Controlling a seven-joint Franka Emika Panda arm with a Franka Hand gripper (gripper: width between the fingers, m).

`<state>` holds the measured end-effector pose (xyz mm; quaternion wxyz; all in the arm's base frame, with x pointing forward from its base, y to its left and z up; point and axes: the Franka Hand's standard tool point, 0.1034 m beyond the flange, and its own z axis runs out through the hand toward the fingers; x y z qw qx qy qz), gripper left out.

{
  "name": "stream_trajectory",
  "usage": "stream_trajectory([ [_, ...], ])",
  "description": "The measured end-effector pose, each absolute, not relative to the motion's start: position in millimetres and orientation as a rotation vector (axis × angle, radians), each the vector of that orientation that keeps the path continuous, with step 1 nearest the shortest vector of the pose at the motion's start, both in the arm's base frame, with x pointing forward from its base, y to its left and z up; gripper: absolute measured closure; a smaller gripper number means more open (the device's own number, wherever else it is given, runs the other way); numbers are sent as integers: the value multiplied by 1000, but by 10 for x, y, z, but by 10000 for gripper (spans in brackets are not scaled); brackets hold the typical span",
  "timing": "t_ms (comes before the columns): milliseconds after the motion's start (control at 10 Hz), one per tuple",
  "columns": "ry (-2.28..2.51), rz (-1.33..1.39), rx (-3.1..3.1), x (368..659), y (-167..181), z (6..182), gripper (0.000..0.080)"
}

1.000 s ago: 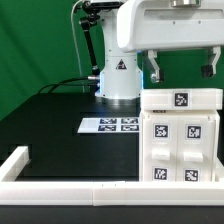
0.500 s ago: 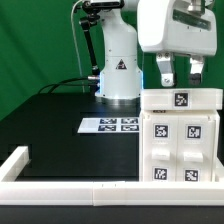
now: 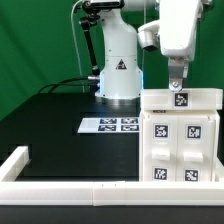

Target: Assemble cabinet

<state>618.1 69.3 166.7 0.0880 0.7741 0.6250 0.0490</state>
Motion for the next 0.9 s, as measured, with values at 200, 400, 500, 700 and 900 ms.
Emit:
stream_trajectory([
  [200, 1938, 113, 2226, 6172, 696, 1602, 2],
  [400, 1930, 103, 2240, 6161, 711, 1546, 2],
  [500, 1929, 103, 2241, 6163, 705, 1546, 123],
  [700, 1921, 104, 2248, 6163, 699, 1545, 242],
  [900, 1895, 107, 2271, 6163, 696, 1544, 240],
])
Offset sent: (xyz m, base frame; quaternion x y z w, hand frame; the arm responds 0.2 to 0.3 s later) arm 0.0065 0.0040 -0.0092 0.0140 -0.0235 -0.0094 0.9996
